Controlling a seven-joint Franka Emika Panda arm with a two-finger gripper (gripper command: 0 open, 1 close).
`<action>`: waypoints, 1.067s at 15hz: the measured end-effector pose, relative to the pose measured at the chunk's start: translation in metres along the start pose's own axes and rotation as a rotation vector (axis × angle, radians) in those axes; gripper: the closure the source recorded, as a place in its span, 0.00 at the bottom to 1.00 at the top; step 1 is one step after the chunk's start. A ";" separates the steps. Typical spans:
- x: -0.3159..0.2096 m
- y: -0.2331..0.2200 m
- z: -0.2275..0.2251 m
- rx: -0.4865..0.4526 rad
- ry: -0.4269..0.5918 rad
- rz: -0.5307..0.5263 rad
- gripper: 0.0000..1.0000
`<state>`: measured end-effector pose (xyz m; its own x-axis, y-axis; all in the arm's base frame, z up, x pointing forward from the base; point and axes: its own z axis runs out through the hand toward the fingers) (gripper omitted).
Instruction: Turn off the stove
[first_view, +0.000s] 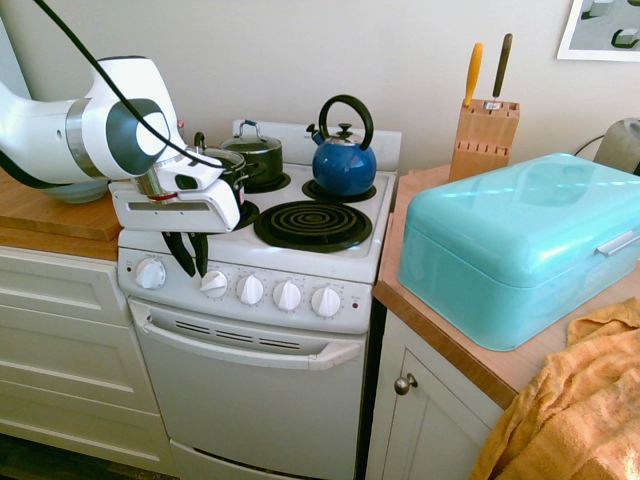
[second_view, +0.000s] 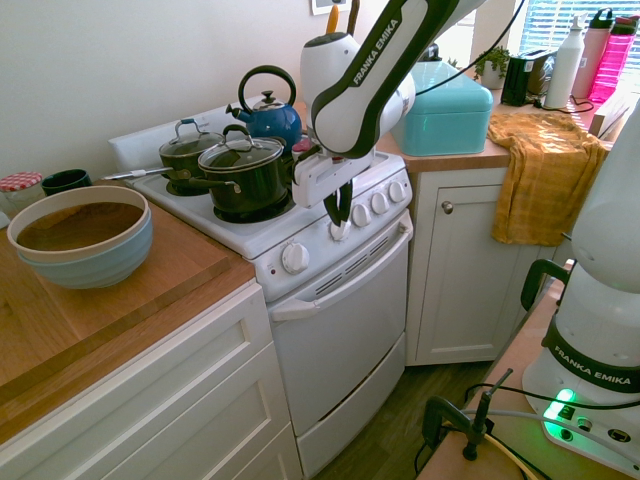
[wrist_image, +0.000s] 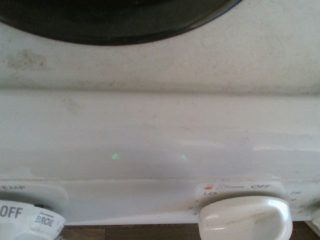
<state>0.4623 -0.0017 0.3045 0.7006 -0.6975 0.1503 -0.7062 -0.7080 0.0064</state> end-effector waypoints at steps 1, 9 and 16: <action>0.001 -0.001 -0.001 0.002 0.002 0.000 1.00; 0.013 -0.012 0.005 0.000 -0.002 0.000 1.00; 0.026 -0.002 0.017 -0.030 -0.024 0.043 1.00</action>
<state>0.4836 -0.0204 0.2918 0.6713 -0.7301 0.1276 -0.7384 -0.6737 0.0304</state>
